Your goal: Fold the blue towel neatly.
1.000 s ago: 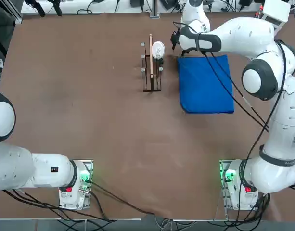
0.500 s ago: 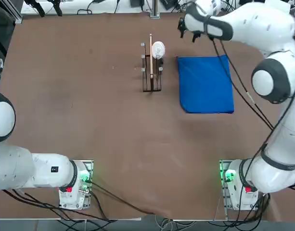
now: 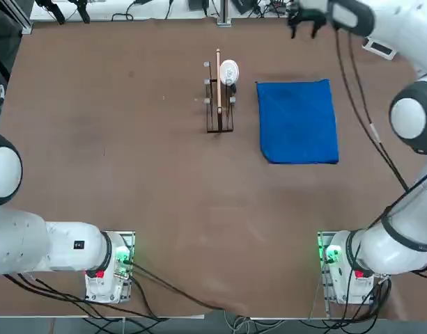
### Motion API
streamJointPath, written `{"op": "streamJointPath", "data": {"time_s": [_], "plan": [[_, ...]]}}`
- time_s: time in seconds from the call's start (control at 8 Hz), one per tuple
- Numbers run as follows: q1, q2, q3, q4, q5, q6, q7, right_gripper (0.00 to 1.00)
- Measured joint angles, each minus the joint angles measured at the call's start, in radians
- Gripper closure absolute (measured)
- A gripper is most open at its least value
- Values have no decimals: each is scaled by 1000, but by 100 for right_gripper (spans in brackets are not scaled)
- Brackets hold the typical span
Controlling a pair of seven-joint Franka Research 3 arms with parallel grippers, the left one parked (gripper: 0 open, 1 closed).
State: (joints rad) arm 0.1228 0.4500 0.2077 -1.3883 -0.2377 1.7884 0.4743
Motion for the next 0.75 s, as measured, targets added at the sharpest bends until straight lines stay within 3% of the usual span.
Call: {"op": "streamJointPath", "data": {"time_s": [0.5, 0.75], "plan": [[-184, -108, 0, 0, 17, -120, -394, 0], [-240, -155, -4, 0, 95, -150, -496, 0]]}}
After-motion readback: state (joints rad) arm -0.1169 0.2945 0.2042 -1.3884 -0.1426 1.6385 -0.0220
